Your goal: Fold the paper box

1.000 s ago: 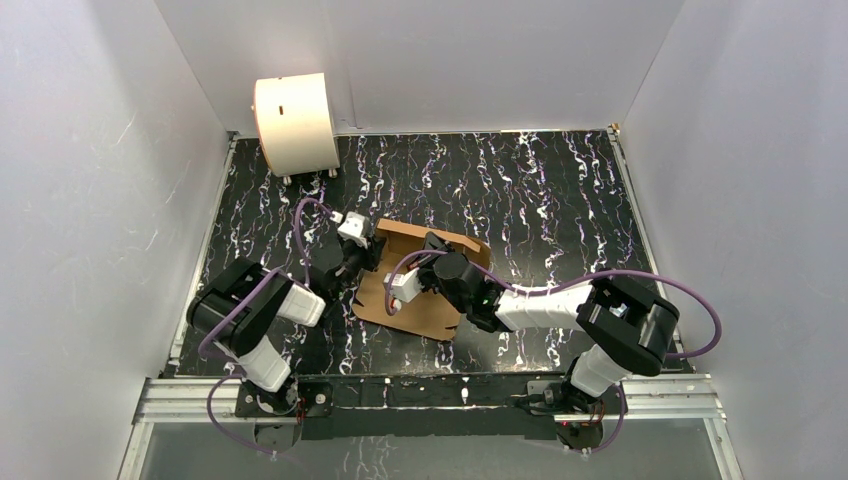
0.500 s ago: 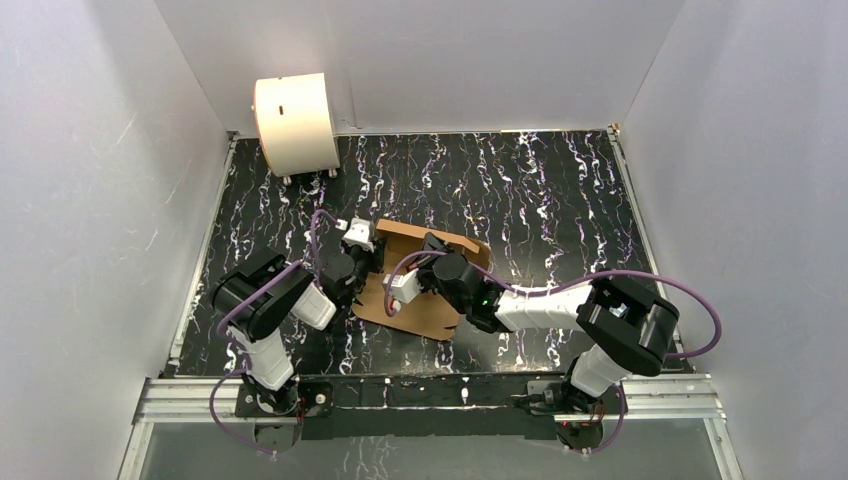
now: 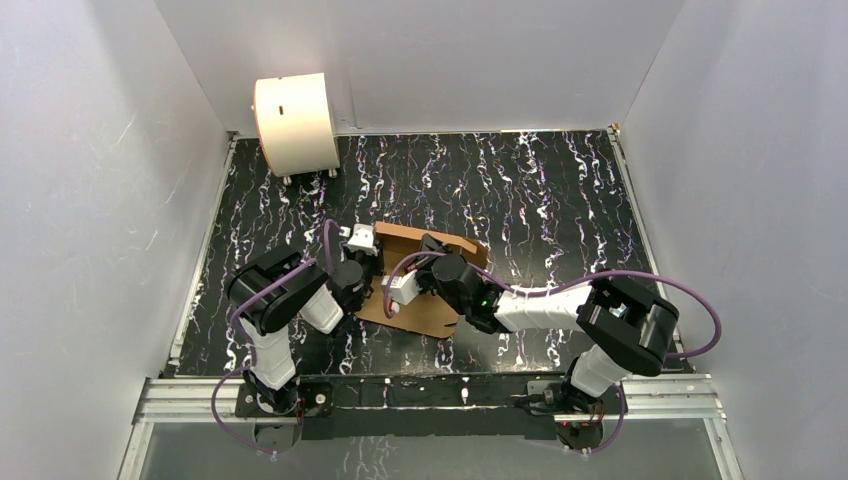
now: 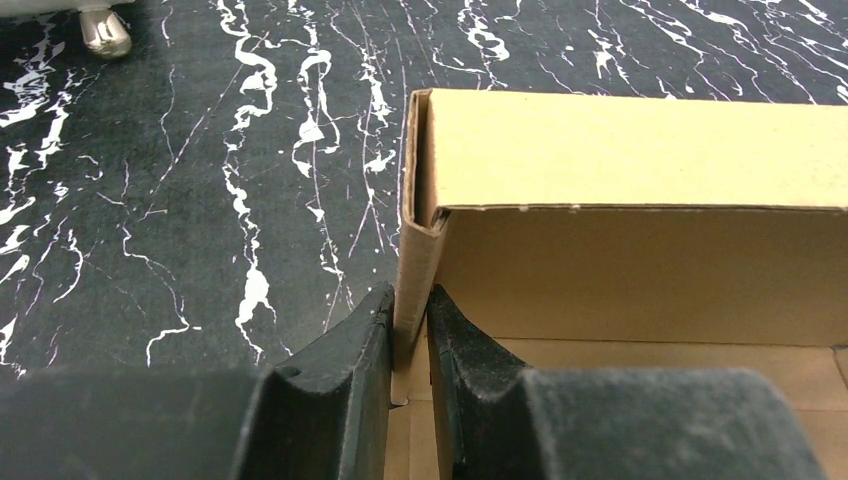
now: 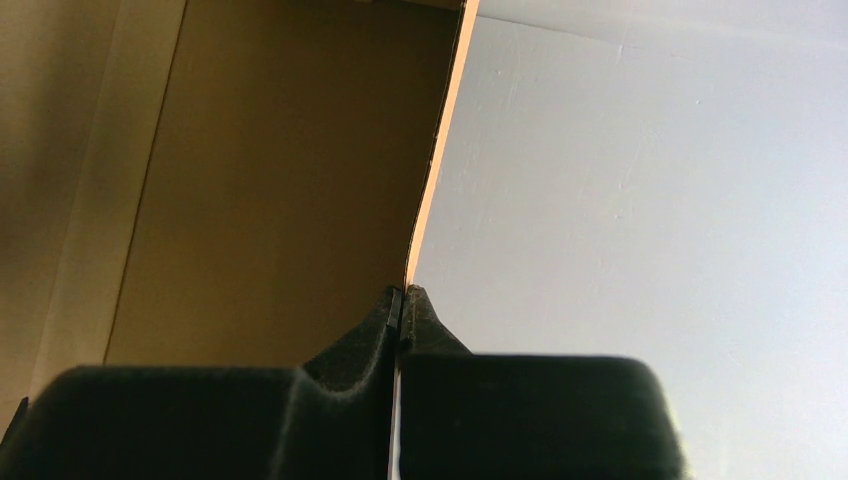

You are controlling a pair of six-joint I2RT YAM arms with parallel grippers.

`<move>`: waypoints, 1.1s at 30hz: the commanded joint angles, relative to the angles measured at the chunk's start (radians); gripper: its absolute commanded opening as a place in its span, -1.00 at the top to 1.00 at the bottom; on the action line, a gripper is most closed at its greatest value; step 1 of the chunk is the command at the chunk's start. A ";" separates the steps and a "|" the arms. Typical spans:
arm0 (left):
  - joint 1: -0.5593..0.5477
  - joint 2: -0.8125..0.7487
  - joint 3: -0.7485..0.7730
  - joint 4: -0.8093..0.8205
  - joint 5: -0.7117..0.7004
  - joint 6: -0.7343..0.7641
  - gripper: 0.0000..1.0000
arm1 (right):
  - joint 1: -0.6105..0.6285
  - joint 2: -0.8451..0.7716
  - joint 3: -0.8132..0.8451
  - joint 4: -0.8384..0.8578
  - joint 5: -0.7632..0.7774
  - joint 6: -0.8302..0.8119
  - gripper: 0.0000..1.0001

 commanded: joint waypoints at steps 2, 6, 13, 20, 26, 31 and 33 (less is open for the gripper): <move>0.017 -0.022 -0.006 0.120 -0.148 -0.030 0.69 | 0.009 -0.006 0.010 -0.060 -0.014 0.026 1.00; 0.016 -0.065 -0.027 0.157 -0.134 -0.077 0.63 | 0.009 -0.008 0.005 -0.059 -0.011 0.036 1.00; 0.016 -0.057 -0.009 0.185 -0.144 -0.072 0.63 | 0.009 0.005 0.006 -0.056 -0.021 0.048 1.00; 0.016 -0.037 0.001 0.250 -0.175 -0.058 0.53 | 0.009 0.003 0.009 -0.069 -0.040 0.069 1.00; 0.016 -0.044 0.037 0.249 -0.193 -0.043 0.47 | 0.009 0.012 0.013 -0.090 -0.051 0.087 1.00; 0.016 -0.069 0.035 0.250 -0.152 -0.011 0.30 | 0.009 0.009 0.011 -0.091 -0.048 0.090 1.00; 0.016 -0.076 0.028 0.250 -0.160 -0.006 0.30 | 0.009 0.010 0.012 -0.091 -0.050 0.092 1.00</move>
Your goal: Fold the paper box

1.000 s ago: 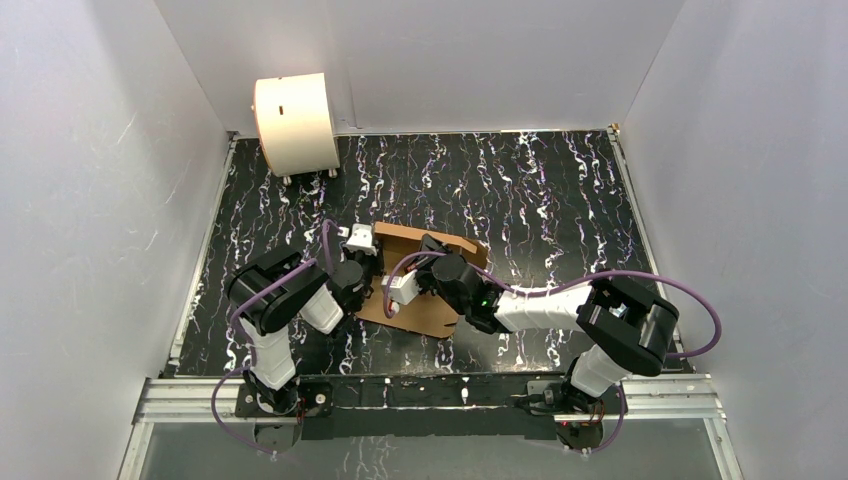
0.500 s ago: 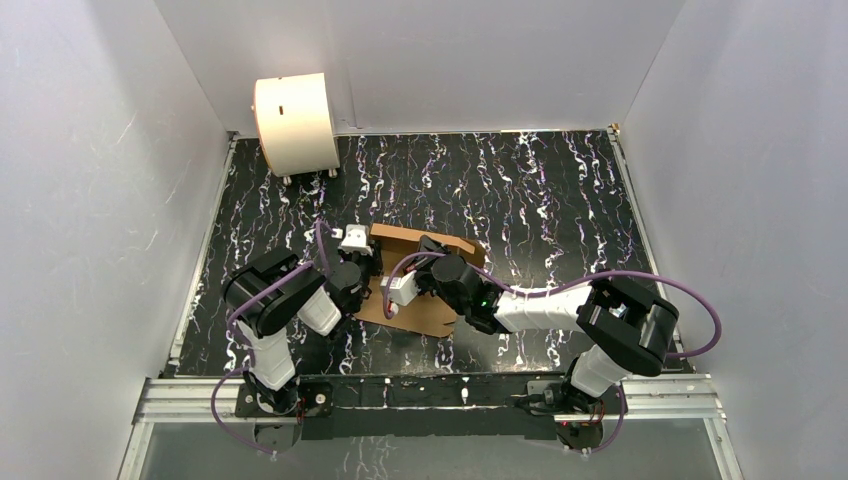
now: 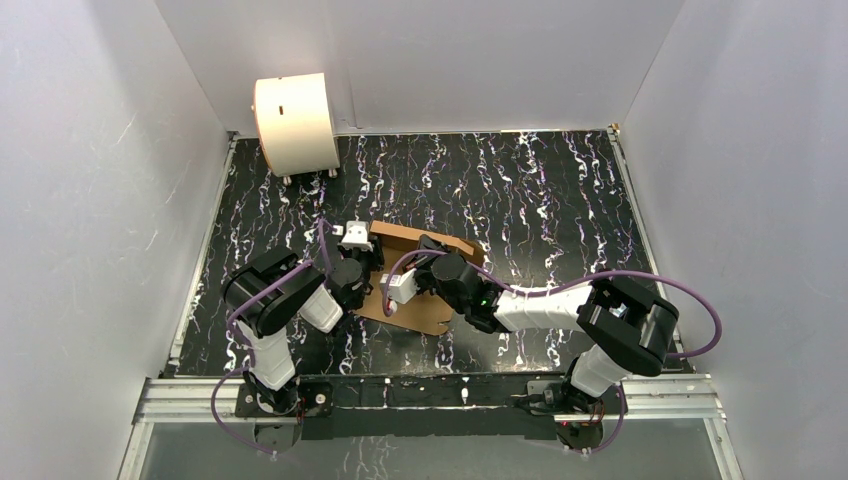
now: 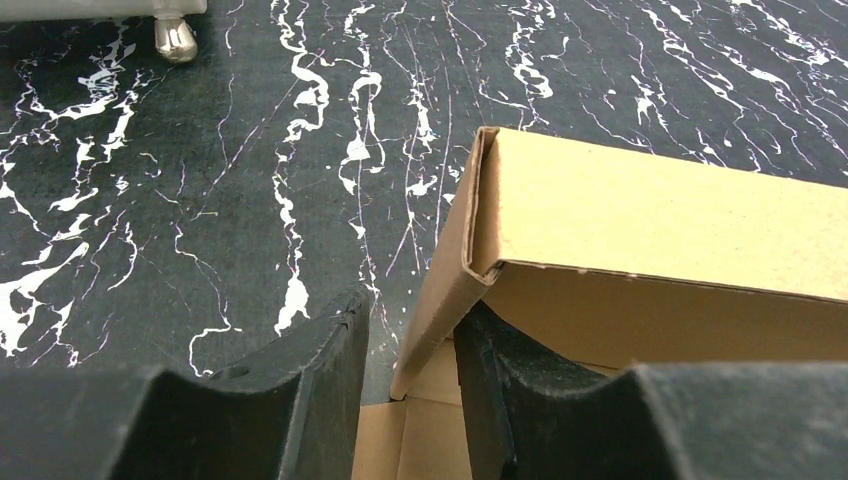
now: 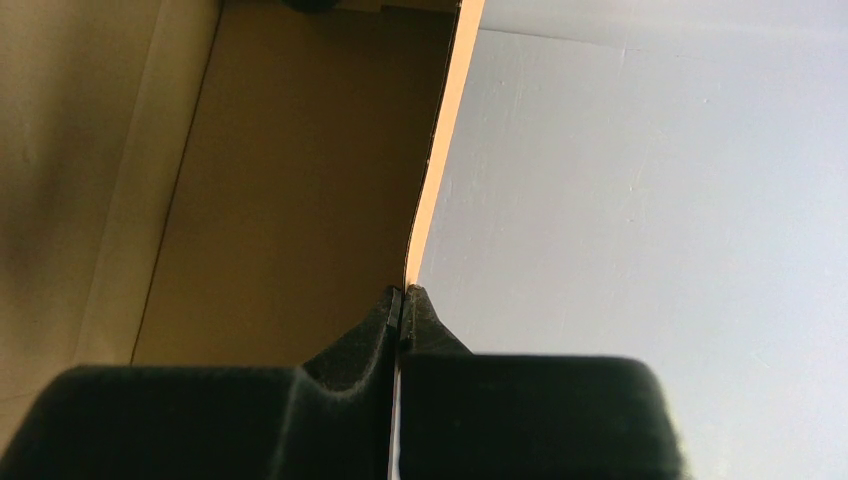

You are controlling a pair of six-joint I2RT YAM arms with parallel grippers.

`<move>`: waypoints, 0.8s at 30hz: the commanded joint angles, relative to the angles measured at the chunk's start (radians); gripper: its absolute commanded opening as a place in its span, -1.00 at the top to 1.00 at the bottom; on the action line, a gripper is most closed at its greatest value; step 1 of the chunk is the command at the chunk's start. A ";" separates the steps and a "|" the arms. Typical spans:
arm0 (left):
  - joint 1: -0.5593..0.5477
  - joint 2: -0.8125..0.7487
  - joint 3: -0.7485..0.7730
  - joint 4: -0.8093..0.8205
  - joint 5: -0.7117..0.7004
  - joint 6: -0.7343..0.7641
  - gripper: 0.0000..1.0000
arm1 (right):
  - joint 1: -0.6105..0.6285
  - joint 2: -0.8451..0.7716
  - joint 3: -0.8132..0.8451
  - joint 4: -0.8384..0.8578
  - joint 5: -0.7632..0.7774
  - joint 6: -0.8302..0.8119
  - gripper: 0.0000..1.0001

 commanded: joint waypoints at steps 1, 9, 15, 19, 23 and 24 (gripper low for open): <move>0.016 -0.052 0.015 0.255 -0.057 0.035 0.31 | 0.006 0.010 0.005 -0.093 -0.025 0.035 1.00; 0.016 -0.031 0.031 0.255 -0.112 0.081 0.67 | 0.006 0.013 0.001 -0.097 -0.027 0.042 1.00; 0.016 0.007 0.058 0.255 -0.215 0.093 0.74 | 0.006 0.020 0.000 -0.101 -0.028 0.051 1.00; 0.016 0.043 0.076 0.255 -0.287 0.118 0.73 | 0.006 0.030 0.002 -0.102 -0.031 0.059 1.00; 0.016 0.065 0.073 0.255 -0.339 0.119 0.70 | 0.006 0.033 0.004 -0.101 -0.037 0.061 1.00; 0.016 0.066 0.069 0.255 -0.340 0.116 0.69 | 0.006 0.034 0.004 -0.098 -0.037 0.060 1.00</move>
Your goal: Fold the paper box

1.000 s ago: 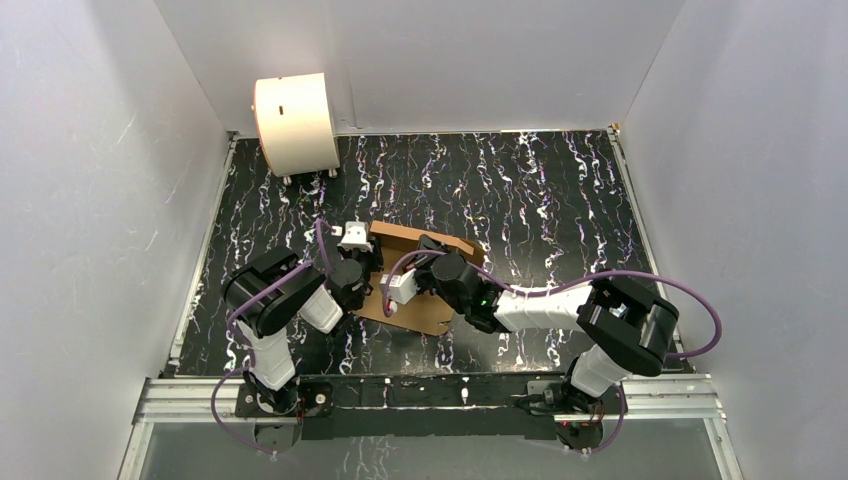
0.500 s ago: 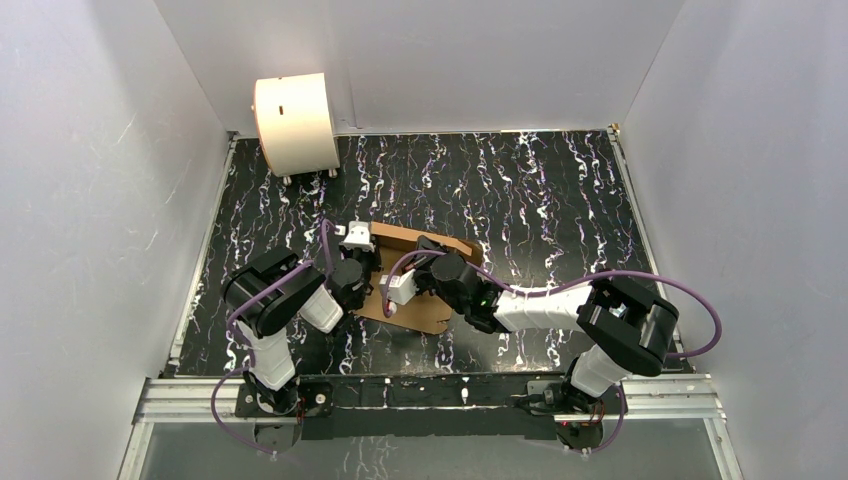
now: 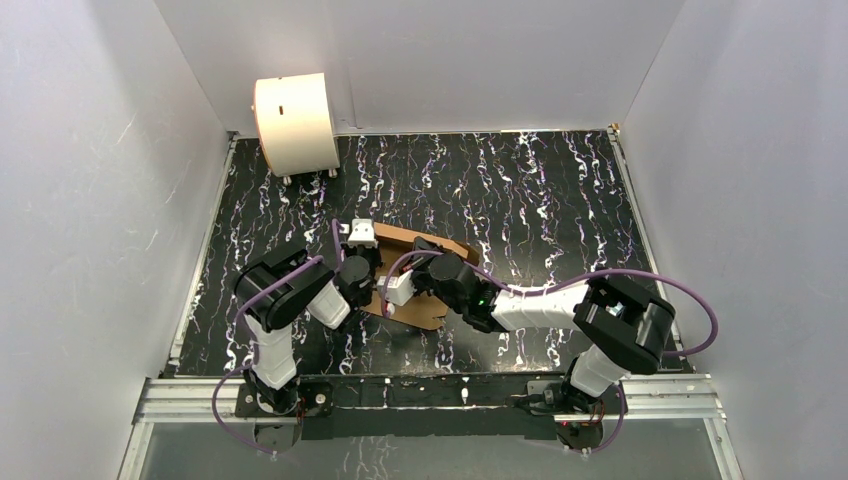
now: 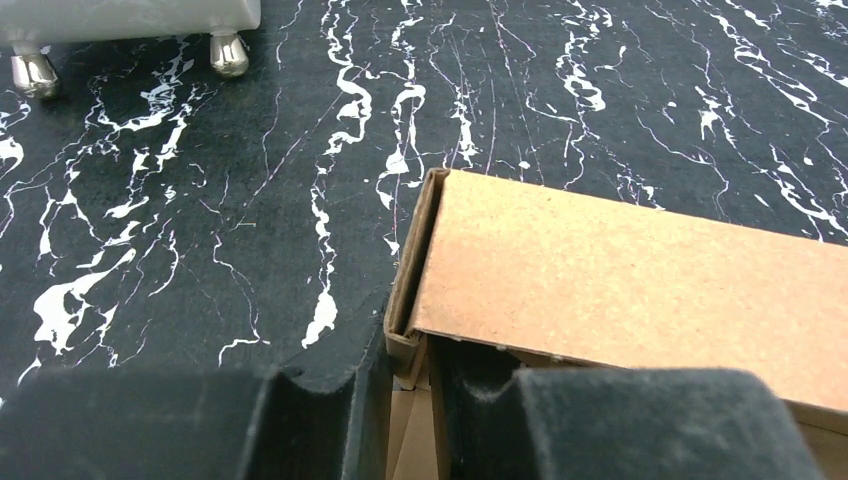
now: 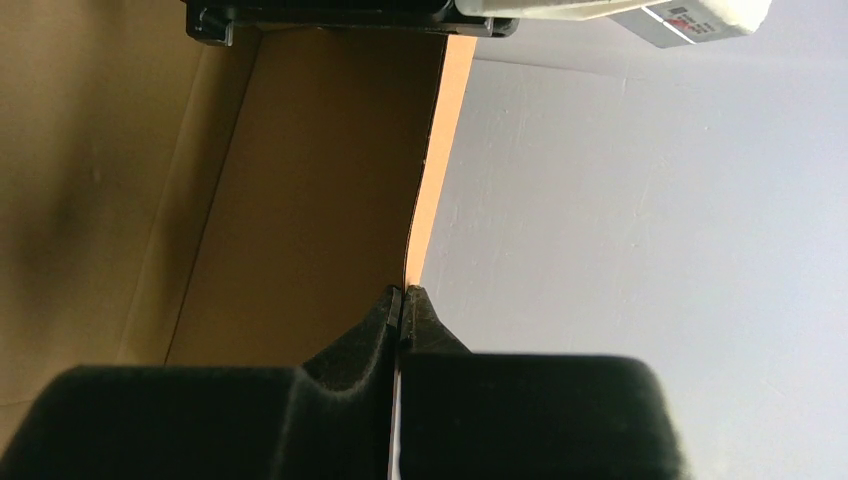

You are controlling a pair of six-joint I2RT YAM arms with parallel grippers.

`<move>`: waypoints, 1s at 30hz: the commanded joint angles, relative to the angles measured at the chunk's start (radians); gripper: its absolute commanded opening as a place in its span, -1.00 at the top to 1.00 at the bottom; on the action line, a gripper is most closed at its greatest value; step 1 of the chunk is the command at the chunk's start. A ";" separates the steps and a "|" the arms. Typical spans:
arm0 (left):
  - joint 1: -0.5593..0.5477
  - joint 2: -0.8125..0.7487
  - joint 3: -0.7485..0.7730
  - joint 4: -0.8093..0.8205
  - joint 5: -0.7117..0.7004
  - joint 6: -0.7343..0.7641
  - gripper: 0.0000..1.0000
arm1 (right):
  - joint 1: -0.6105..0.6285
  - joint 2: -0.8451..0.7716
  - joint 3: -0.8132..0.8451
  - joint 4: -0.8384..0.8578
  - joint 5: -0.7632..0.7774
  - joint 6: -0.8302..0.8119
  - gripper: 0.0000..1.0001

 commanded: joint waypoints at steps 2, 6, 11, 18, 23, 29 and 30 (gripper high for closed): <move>0.036 0.003 0.005 0.248 -0.215 0.032 0.66 | 0.006 0.023 -0.007 -0.095 0.002 0.043 1.00; 0.036 -0.038 -0.034 0.245 -0.160 0.008 0.52 | 0.001 0.035 -0.005 -0.067 0.008 0.029 1.00; 0.033 -0.127 -0.096 0.212 -0.090 -0.023 0.29 | -0.021 0.038 0.004 -0.046 0.004 0.025 1.00; 0.023 -0.285 -0.169 0.067 0.009 -0.105 0.03 | -0.037 0.030 0.021 -0.039 -0.012 0.001 1.00; 0.007 -0.451 -0.213 -0.133 0.057 -0.173 -0.06 | -0.043 0.037 0.029 -0.038 -0.019 -0.005 1.00; 0.001 -0.688 -0.302 -0.348 0.127 -0.321 -0.17 | -0.045 0.038 0.032 -0.029 -0.026 -0.008 1.00; 0.000 -0.750 -0.295 -0.444 0.138 -0.333 -0.19 | -0.045 0.038 0.032 -0.029 -0.028 -0.009 1.00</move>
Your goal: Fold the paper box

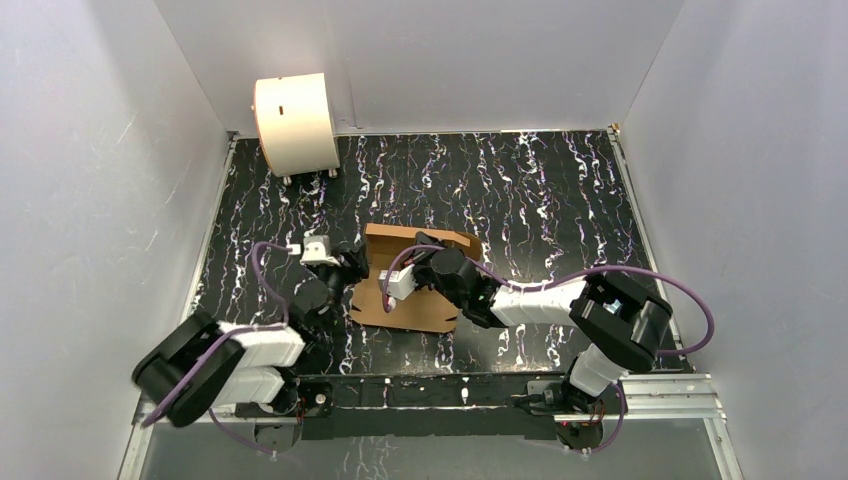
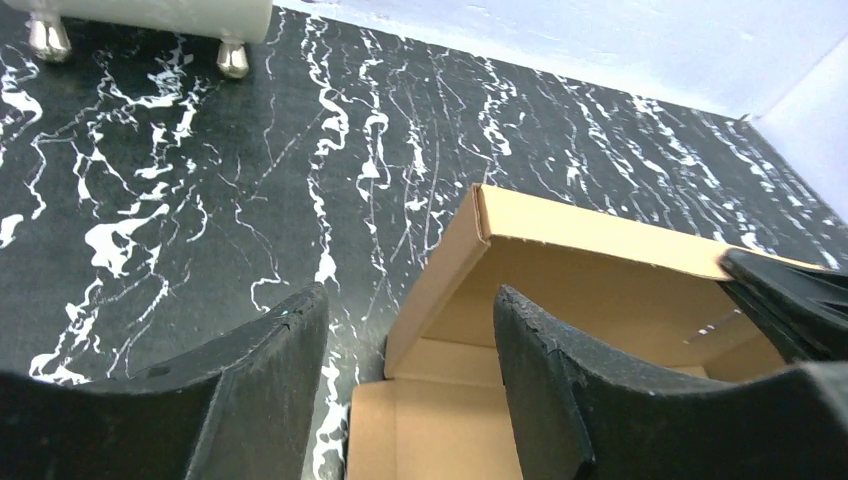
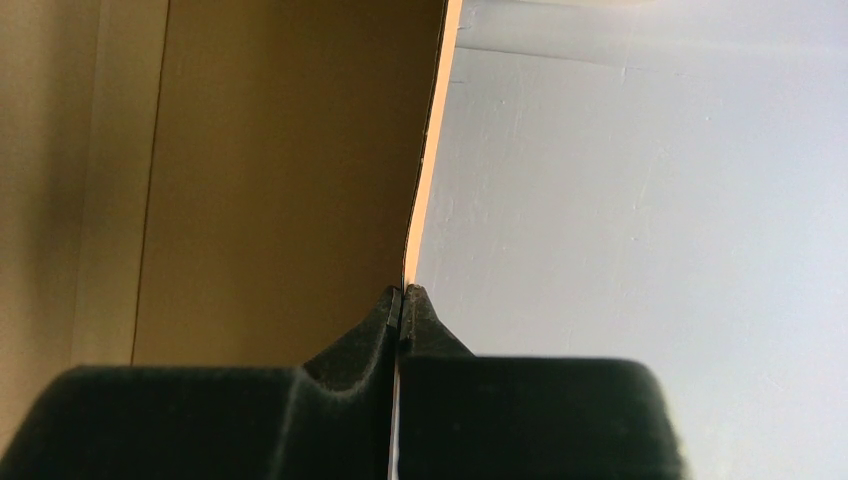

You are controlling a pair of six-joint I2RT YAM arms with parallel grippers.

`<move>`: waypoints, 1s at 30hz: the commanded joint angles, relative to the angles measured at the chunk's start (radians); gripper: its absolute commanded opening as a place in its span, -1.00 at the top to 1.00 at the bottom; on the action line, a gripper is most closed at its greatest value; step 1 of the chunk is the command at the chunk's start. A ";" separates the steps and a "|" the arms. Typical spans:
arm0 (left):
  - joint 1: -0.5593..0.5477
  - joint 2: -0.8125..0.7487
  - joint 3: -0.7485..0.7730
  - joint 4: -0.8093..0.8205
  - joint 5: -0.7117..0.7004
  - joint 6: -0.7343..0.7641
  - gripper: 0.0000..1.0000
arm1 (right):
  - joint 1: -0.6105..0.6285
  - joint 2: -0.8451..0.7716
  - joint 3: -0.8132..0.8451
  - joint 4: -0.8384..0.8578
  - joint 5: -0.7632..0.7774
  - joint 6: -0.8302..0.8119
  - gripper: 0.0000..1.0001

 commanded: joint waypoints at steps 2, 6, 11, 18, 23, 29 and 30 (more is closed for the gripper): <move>-0.005 -0.296 0.006 -0.431 0.031 -0.152 -0.25 | -0.008 0.015 0.018 -0.049 -0.006 0.005 1.00; -0.002 -0.499 0.060 -0.709 0.010 -0.194 -0.35 | -0.006 0.017 0.021 -0.041 -0.004 0.022 1.00; 0.001 -0.586 0.196 -0.997 0.052 -0.244 -0.43 | -0.005 0.005 0.024 -0.048 0.016 0.053 0.65; 0.004 -0.490 0.411 -1.231 0.107 -0.282 -0.50 | 0.005 -0.121 0.051 -0.105 0.031 0.261 -0.07; 0.029 -0.411 0.503 -1.262 0.123 -0.258 -0.52 | 0.008 -0.186 0.132 -0.318 0.059 0.487 -0.35; 0.147 -0.266 0.606 -1.291 0.324 -0.274 -0.53 | 0.007 -0.293 0.166 -0.436 0.141 0.804 -0.52; 0.182 -0.247 0.614 -1.291 0.375 -0.285 -0.53 | 0.006 -0.317 0.167 -0.450 0.173 0.878 -0.58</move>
